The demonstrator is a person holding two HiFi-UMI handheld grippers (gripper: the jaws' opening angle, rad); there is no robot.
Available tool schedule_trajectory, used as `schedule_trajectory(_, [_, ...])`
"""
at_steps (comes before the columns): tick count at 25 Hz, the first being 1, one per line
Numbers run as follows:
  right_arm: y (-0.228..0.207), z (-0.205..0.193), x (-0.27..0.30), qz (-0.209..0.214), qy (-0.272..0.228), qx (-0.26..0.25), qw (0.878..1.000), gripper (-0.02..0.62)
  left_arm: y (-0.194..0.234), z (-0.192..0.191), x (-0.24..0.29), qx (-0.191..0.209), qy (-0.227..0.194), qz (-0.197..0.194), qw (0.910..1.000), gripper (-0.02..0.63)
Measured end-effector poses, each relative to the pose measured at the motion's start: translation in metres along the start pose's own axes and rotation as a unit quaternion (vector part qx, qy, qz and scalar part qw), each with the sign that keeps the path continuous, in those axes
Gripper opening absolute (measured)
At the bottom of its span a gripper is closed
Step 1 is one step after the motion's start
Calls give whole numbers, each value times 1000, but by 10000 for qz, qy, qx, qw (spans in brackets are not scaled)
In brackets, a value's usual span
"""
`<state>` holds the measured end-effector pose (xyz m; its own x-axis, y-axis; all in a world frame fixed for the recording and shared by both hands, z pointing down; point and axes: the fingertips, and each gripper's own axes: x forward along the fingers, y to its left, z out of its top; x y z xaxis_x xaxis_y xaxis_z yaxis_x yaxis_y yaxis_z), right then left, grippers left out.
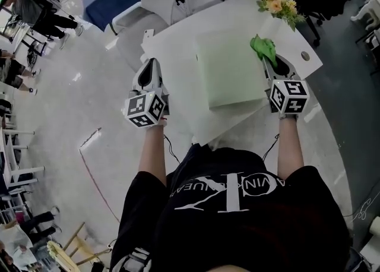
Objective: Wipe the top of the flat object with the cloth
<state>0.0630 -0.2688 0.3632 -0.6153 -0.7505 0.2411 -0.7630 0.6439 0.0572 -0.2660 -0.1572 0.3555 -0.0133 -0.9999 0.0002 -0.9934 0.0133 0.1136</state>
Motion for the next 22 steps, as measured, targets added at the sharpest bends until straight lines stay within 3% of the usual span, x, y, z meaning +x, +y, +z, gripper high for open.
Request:
schedule_trajectory(11, [6,9,9,11,-150,-62,9999,67,7,20,0,181,-264,116,9994,11])
schedule_trajectory(22, [8,5,6,-48,-162,-67,9998,67,4,15,3,200,-273,84,9994,11])
